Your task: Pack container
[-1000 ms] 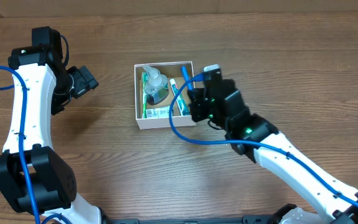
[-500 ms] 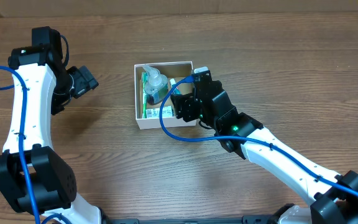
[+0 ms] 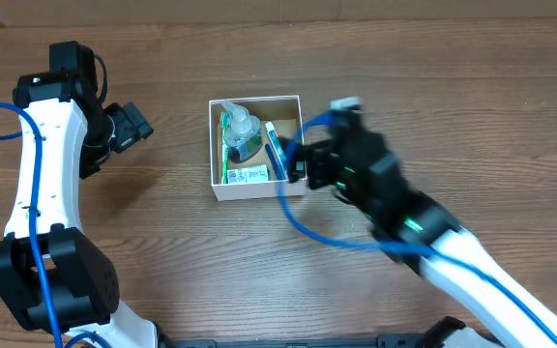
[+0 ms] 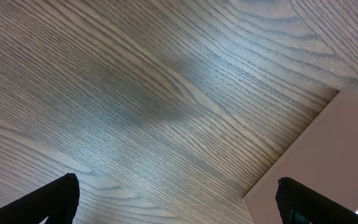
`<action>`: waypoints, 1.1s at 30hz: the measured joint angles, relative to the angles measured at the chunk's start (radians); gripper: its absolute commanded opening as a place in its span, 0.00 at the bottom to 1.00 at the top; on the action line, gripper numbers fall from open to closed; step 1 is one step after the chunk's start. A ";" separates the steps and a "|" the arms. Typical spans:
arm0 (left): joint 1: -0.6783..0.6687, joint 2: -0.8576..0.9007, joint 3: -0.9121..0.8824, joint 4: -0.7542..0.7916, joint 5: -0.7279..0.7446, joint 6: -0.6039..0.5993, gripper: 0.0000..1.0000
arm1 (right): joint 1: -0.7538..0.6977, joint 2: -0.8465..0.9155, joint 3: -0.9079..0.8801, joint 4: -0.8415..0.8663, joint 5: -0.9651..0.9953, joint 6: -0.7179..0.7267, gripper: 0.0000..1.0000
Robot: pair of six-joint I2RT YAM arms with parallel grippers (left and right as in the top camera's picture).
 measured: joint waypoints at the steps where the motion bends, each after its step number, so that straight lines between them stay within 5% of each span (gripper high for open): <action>1: 0.000 0.000 0.000 0.000 0.000 0.000 1.00 | -0.002 -0.086 0.000 -0.055 0.020 0.002 1.00; 16: 0.000 0.000 0.000 0.000 0.000 0.000 1.00 | -0.003 -0.958 0.021 -0.499 0.135 0.003 1.00; 24: 0.000 0.000 0.000 0.000 0.000 0.000 1.00 | -0.003 -1.004 0.019 -0.725 0.181 0.111 1.00; 33: 0.000 0.000 0.000 0.000 0.000 0.000 1.00 | -0.003 -1.017 0.019 -0.750 0.219 0.171 1.00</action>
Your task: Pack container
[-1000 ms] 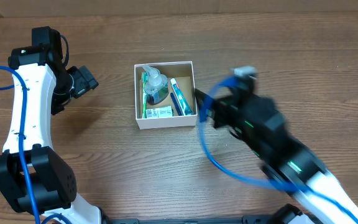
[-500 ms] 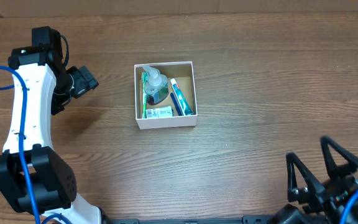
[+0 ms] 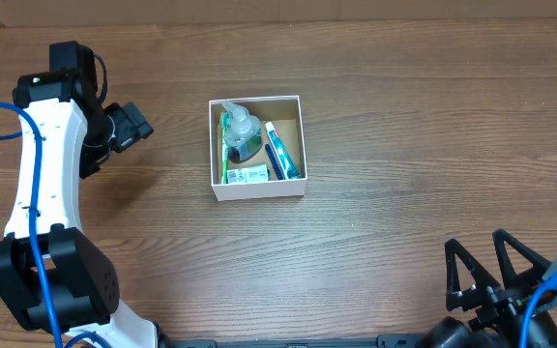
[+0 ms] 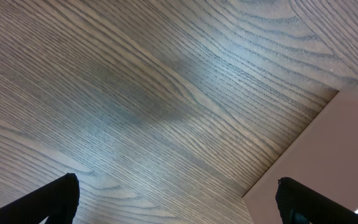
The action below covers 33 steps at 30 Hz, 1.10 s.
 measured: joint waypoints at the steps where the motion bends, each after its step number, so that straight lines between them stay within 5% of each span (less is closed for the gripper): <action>1: 0.000 0.000 0.000 0.000 0.000 0.000 1.00 | 0.000 -0.007 0.000 0.001 0.000 0.003 1.00; 23: 0.000 0.000 0.000 0.000 0.000 0.000 1.00 | 0.000 -0.152 0.050 -0.032 -0.080 -0.016 1.00; 30: 0.000 0.000 0.000 0.000 0.000 0.000 1.00 | 0.000 -0.153 0.001 0.142 -0.268 -0.134 0.80; 31: 0.000 0.000 0.000 0.000 0.000 0.000 1.00 | 0.000 -0.153 -0.025 0.173 -0.301 -0.144 0.84; 32: 0.000 0.000 0.000 0.000 0.000 0.000 1.00 | 0.000 -0.153 -0.051 0.192 -0.327 -0.153 1.00; 33: 0.000 0.000 0.000 0.000 0.000 0.000 1.00 | 0.000 -0.153 -0.059 0.196 -0.352 -0.163 1.00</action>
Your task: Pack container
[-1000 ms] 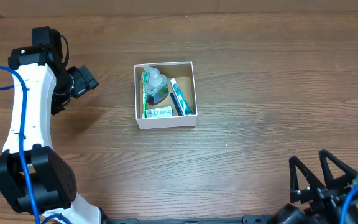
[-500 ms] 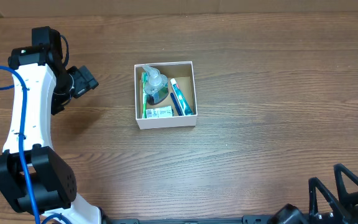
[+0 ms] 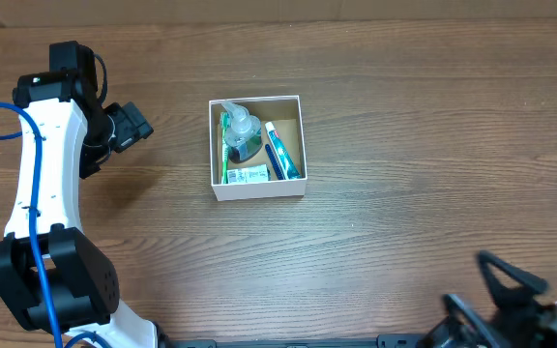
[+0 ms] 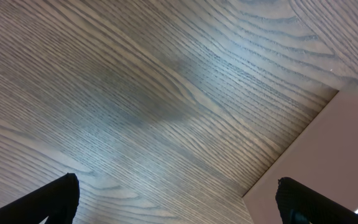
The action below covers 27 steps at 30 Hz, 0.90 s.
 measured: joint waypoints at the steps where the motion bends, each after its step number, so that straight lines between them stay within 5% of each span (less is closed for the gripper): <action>1: 0.000 0.000 0.000 0.000 0.000 0.000 1.00 | 0.000 0.000 -0.047 0.019 -0.019 0.000 1.00; 27: 0.000 0.000 0.000 0.000 0.000 0.000 1.00 | 0.000 0.000 -0.681 0.302 -0.028 -0.030 1.00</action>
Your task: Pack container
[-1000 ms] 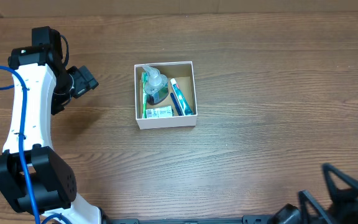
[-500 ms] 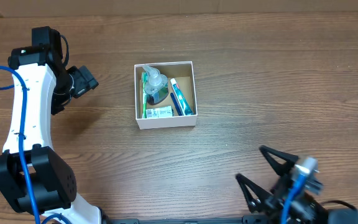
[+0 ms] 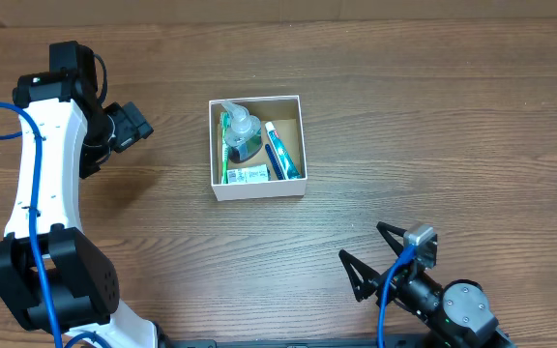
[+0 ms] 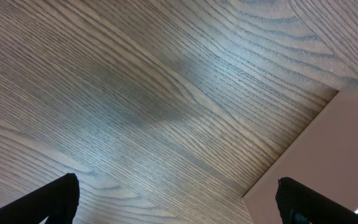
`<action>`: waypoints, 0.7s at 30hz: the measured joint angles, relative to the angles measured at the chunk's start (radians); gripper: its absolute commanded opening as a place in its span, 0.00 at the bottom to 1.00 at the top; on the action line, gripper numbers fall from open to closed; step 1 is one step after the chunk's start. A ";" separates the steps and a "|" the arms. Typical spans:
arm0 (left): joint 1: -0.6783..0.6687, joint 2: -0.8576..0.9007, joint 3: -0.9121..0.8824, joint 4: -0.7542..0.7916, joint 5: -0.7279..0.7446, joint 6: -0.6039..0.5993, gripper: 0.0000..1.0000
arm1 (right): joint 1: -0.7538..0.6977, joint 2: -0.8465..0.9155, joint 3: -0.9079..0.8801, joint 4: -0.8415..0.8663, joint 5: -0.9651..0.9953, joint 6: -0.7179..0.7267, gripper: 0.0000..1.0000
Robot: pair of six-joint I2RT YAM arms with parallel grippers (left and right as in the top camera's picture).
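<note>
The white box point(image 3: 255, 189) stands mid-table in the overhead view. It holds a green toothbrush point(image 3: 224, 145), a clear pump bottle point(image 3: 242, 135), a blue-green toothpaste tube point(image 3: 282, 150) and a small labelled pack point(image 3: 248, 175). My left gripper point(image 3: 131, 127) hovers left of the box. In the left wrist view it point(image 4: 178, 202) is open over bare wood, both black fingertips point(image 4: 58, 198) far apart. My right gripper point(image 3: 363, 242) is near the front edge, below and right of the box, open and empty.
The wooden table's edge point(image 4: 291, 140) runs diagonally at the right of the left wrist view, with a pale floor beyond. A blue cable point(image 3: 387, 290) trails from the right arm's base at the bottom of the overhead view.
My right gripper has moved left along the front edge, from the bottom right corner to below the box's right side. It is still open. The left arm and the box contents are unchanged.
My right gripper was at the box's right wall, by the toothpaste tube. A second later it stood open and empty at the bottom right, with the tube lying in the box. It then sat lower in that corner, and is now further left. The left arm stayed still.
</note>
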 measured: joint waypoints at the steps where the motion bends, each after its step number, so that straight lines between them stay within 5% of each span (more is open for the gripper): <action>1: 0.000 0.000 0.000 0.000 0.000 0.000 1.00 | 0.000 0.000 -0.011 0.006 0.003 0.000 1.00; 21: 0.000 0.000 0.000 0.000 0.000 0.000 1.00 | 0.000 0.000 -0.083 0.052 0.141 -0.003 1.00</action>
